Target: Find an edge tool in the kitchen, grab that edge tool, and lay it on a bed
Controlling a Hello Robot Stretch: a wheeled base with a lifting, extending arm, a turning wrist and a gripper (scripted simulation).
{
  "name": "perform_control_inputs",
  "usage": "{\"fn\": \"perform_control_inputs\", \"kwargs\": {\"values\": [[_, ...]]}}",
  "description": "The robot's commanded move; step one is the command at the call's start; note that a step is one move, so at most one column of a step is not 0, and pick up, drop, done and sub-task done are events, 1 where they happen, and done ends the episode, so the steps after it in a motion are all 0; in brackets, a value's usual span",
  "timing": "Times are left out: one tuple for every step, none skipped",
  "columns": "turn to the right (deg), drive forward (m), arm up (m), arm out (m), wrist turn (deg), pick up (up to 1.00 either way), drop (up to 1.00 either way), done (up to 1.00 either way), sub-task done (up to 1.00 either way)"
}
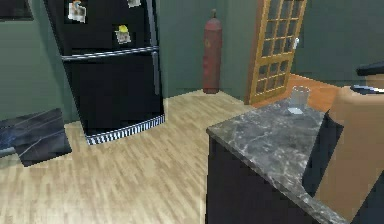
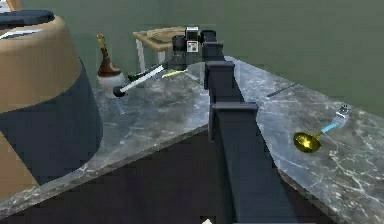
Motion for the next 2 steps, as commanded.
{"fn": "perform_control_inputs", "kwargs": {"values": [[0.0, 0.0, 0.0, 0.0, -45.0, 0.0, 0.0, 0.0, 0.0], [0.0, 0.0, 0.0, 0.0, -6.0, 0.0, 0.0, 0.0, 0.0]]}}
